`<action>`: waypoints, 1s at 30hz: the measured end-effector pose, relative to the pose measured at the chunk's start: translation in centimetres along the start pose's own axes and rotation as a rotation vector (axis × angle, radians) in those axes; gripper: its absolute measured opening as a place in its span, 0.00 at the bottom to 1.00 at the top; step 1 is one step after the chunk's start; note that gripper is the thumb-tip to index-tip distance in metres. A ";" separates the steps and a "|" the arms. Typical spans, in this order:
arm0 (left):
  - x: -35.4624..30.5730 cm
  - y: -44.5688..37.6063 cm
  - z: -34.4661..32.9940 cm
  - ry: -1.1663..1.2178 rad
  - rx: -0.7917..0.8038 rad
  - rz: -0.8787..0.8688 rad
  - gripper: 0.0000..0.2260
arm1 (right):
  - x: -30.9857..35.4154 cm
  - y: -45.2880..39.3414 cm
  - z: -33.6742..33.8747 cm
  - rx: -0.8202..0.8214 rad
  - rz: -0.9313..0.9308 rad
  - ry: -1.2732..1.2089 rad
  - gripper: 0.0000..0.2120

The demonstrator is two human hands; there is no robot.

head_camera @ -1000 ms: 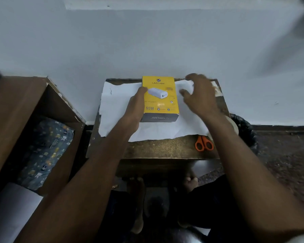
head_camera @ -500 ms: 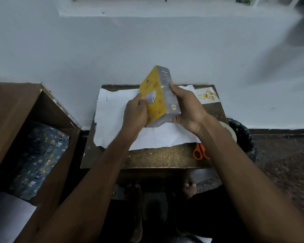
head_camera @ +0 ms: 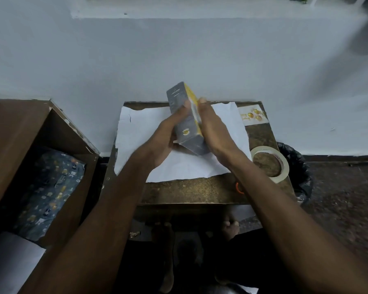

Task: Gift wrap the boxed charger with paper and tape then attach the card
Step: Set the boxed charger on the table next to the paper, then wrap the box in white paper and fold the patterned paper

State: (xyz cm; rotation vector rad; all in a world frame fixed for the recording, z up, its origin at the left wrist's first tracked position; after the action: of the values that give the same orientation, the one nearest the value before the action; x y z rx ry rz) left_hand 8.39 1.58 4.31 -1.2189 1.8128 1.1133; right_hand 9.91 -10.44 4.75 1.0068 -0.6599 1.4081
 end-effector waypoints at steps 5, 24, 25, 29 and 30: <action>-0.8 -0.4 2.8 0.062 -0.159 -0.074 0.17 | -2.0 -0.7 1.3 -0.074 -0.128 -0.165 0.32; -0.9 -1.1 5.7 -1.189 -0.346 -0.201 0.22 | -2.3 -1.7 1.1 -0.170 0.020 0.440 0.13; -0.9 -1.0 5.6 -1.190 -0.341 -0.193 0.22 | -2.3 -1.7 1.0 -0.164 0.024 0.448 0.13; -1.3 -0.8 5.5 -1.279 -0.391 -0.190 0.23 | -2.6 -1.9 0.8 -0.135 0.028 0.457 0.18; -1.8 -0.6 5.8 -1.279 -0.443 -0.220 0.23 | -2.6 -1.9 0.7 -0.130 0.028 0.465 0.21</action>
State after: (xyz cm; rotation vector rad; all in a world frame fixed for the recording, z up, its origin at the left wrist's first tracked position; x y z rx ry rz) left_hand 9.94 7.37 3.33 -0.5738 0.4689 1.6441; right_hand 11.68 -12.14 2.46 0.5393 -0.4137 1.5333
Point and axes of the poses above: each hand's wrist, its own y-axis away from the middle knuckle, its own z-axis out of the back of the hand, x = y × z, the point moved 7 cm from there along -y, towards the middle knuckle, and after that the axes turned 14 degrees about y, right-handed, at the moved point
